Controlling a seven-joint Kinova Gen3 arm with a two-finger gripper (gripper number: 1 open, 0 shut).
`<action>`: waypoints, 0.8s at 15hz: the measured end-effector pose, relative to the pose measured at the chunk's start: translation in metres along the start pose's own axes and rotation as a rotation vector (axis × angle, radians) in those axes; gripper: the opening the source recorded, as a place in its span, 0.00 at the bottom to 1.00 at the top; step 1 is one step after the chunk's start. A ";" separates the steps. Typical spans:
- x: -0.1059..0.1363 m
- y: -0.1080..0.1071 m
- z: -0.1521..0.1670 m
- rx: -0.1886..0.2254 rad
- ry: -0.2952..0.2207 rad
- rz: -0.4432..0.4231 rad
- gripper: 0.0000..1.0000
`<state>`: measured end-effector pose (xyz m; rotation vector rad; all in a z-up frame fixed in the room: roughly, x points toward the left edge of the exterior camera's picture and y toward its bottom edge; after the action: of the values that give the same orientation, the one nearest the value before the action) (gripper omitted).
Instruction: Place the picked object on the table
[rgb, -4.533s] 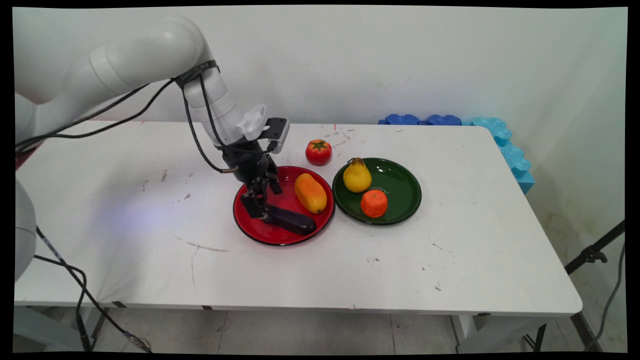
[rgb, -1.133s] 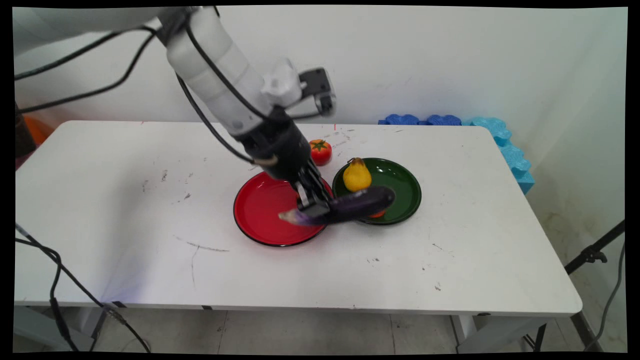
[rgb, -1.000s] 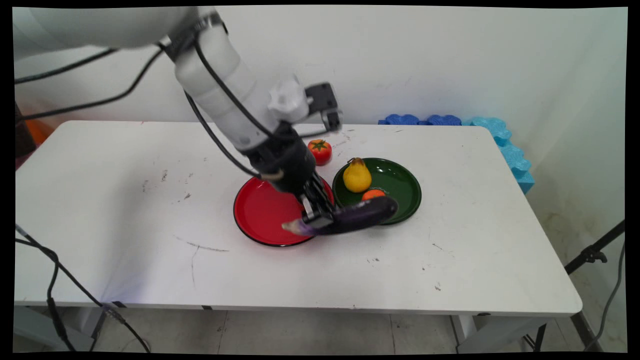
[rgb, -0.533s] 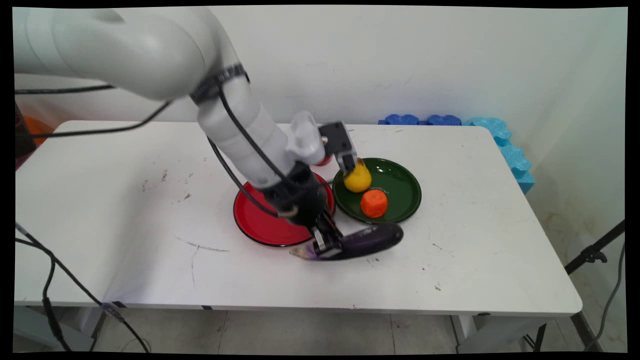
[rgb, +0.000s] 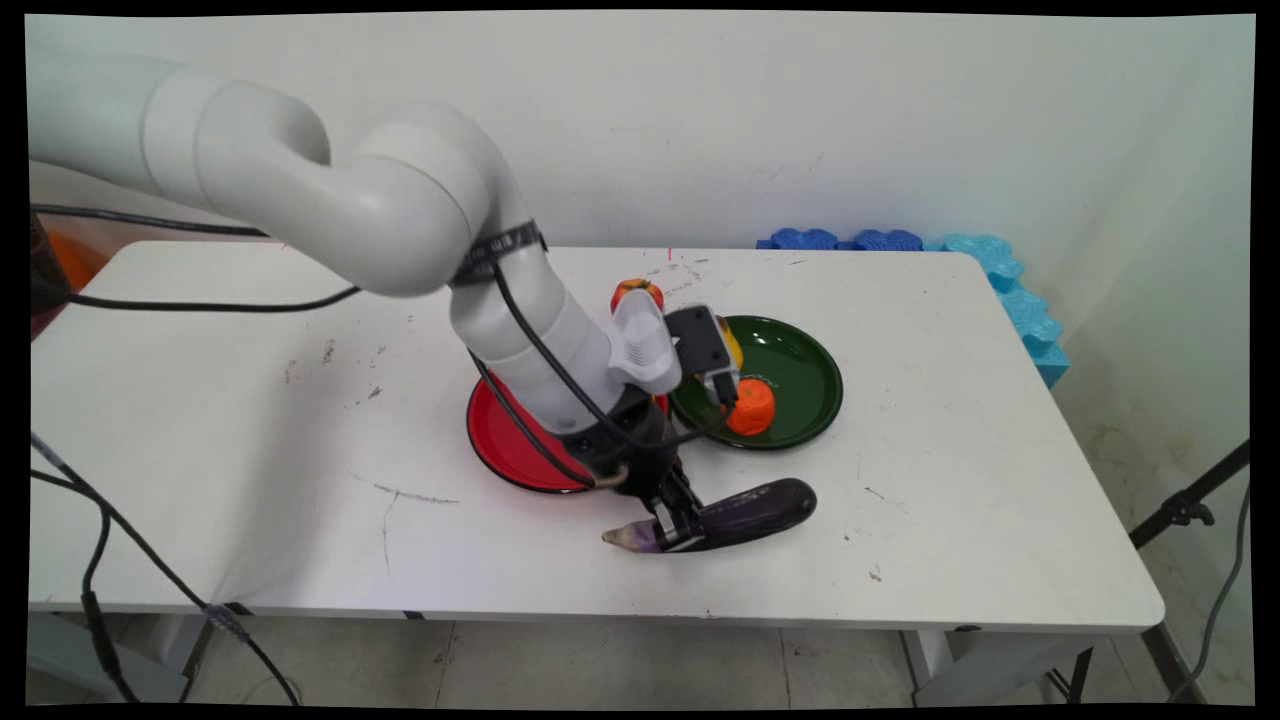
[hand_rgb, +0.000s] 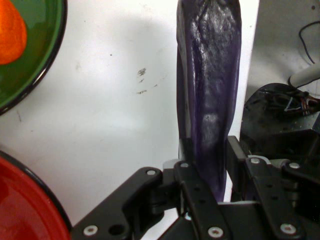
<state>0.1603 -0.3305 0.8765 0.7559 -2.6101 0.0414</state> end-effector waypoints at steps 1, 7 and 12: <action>-0.001 0.000 0.005 0.001 0.000 -0.003 0.00; -0.006 0.003 0.028 0.001 -0.009 -0.008 0.00; -0.010 0.003 0.041 0.002 -0.012 -0.011 0.00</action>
<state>0.1506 -0.3285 0.8359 0.7734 -2.6171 0.0363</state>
